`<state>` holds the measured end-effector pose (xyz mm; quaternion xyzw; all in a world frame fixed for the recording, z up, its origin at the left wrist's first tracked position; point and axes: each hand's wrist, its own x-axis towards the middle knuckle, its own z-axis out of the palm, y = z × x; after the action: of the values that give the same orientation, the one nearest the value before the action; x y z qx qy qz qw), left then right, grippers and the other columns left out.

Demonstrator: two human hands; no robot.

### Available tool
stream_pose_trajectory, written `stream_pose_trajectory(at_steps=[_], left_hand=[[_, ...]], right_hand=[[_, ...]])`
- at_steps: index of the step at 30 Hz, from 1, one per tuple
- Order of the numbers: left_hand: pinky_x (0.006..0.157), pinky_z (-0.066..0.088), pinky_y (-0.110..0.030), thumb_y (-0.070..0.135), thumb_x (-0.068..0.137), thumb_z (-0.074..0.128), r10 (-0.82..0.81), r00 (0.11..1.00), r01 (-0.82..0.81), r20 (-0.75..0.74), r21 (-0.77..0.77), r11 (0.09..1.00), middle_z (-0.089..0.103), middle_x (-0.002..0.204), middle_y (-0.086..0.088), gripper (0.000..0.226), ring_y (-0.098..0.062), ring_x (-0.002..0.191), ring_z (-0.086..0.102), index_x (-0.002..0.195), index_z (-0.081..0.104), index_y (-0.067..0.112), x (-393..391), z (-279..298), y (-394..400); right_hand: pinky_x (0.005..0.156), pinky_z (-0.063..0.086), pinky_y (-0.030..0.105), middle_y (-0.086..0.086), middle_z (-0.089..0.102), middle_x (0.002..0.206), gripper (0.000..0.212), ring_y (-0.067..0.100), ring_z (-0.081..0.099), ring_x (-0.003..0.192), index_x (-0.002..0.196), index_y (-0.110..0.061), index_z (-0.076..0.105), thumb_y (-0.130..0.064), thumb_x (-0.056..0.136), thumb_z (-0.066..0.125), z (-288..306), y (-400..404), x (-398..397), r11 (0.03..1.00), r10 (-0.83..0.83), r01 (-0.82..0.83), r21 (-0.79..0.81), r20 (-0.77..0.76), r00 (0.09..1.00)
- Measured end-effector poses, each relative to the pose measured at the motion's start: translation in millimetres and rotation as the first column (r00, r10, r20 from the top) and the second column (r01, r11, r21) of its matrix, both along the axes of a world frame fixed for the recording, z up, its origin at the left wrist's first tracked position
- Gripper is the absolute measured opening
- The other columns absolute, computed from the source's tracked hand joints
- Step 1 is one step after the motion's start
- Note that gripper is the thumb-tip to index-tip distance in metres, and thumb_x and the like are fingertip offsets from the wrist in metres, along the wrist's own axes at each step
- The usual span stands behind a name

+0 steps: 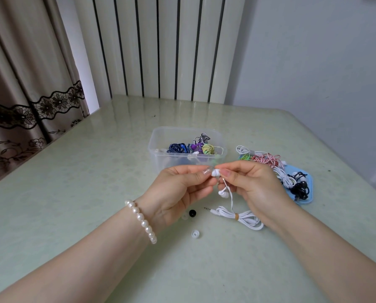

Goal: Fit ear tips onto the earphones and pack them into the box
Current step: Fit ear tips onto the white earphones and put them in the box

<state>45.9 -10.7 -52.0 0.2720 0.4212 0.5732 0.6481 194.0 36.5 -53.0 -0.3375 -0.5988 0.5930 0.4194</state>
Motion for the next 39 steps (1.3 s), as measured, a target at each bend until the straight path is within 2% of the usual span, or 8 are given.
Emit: stream_pose_trajectory(at_steps=[6, 12, 18, 24, 28, 39], left_hand=[[0.057, 0.055, -0.018, 0.005, 0.063, 0.063, -0.027, 0.998, 0.028, 0.054, -0.017, 0.999, 0.069, 0.067, -0.006, 0.018, -0.008, 0.057, 0.066, 0.08, 0.066, 0.003, 1.7, -2.3, 0.3], [0.054, 0.054, -0.017, 0.011, 0.061, 0.064, -0.08, 0.994, 0.081, 0.081, -0.008, 0.997, 0.065, 0.066, -0.007, 0.008, -0.006, 0.052, 0.061, 0.064, 0.07, 0.006, 3.0, -4.9, 0.5], [0.05, 0.053, -0.017, 0.009, 0.058, 0.066, -0.045, 0.998, 0.044, -0.053, -0.01, 0.999, 0.065, 0.059, -0.006, 0.009, -0.007, 0.049, 0.061, 0.065, 0.067, 0.004, 0.8, -2.7, -0.5], [0.057, 0.055, -0.018, -0.004, 0.077, 0.059, 0.045, 0.997, -0.04, -0.057, 0.079, 0.996, 0.068, 0.063, -0.009, 0.007, -0.011, 0.056, 0.065, 0.08, 0.065, -0.004, 1.9, -0.4, 0.5], [0.059, 0.056, -0.019, -0.005, 0.074, 0.061, 0.112, 0.992, -0.105, -0.062, 0.101, 0.989, 0.068, 0.063, -0.009, 0.006, -0.012, 0.057, 0.065, 0.076, 0.067, -0.001, 2.8, -0.3, 0.7], [0.055, 0.054, -0.017, -0.005, 0.077, 0.062, 0.102, 0.98, -0.081, -0.17, 0.125, 0.989, 0.069, 0.062, -0.009, 0.007, -0.01, 0.055, 0.064, 0.078, 0.068, -0.003, 5.3, -3.0, -0.7]], right_hand=[[0.048, 0.05, 0.022, 0.009, 0.065, 0.06, 0.013, 0.013, 0.058, 0.049, 0.068, -0.007, 0.074, -0.01, 0.063, 0.062, 2.4, -1.7, -1.3, 0.992, 0.051, -0.063, -0.108, -0.103, 0.993], [0.051, 0.05, 0.019, 0.009, 0.065, 0.06, 0.014, 0.012, 0.059, 0.05, 0.07, -0.003, 0.072, -0.006, 0.063, 0.059, 6.7, -5.0, -2.3, 0.979, 0.092, -0.124, -0.163, -0.19, 0.977], [0.049, 0.05, 0.023, 0.009, 0.063, 0.058, 0.014, 0.013, 0.057, 0.049, 0.072, -0.002, 0.07, -0.008, 0.062, 0.062, 7.8, -5.9, -1.0, 0.993, 0.062, -0.071, -0.091, -0.103, 0.993], [0.05, 0.05, 0.021, 0.007, 0.066, 0.06, 0.017, 0.012, 0.058, 0.05, 0.074, -0.005, 0.069, -0.012, 0.06, 0.064, 8.8, -4.5, 0.2, 0.997, -0.007, 0.004, -0.073, -0.045, 0.999], [0.049, 0.049, 0.019, 0.005, 0.065, 0.059, 0.017, 0.01, 0.058, 0.051, 0.075, -0.004, 0.068, -0.012, 0.06, 0.063, 9.5, -3.2, 1.2, 0.996, -0.048, 0.045, -0.08, -0.031, 0.998], [0.062, 0.046, 0.03, 0.008, 0.066, 0.061, 0.014, 0.013, 0.058, 0.052, 0.073, -0.007, 0.07, -0.014, 0.062, 0.066, 5.4, -4.5, -1.9, 0.996, -0.06, 0.062, -0.057, 0.044, 0.997]])
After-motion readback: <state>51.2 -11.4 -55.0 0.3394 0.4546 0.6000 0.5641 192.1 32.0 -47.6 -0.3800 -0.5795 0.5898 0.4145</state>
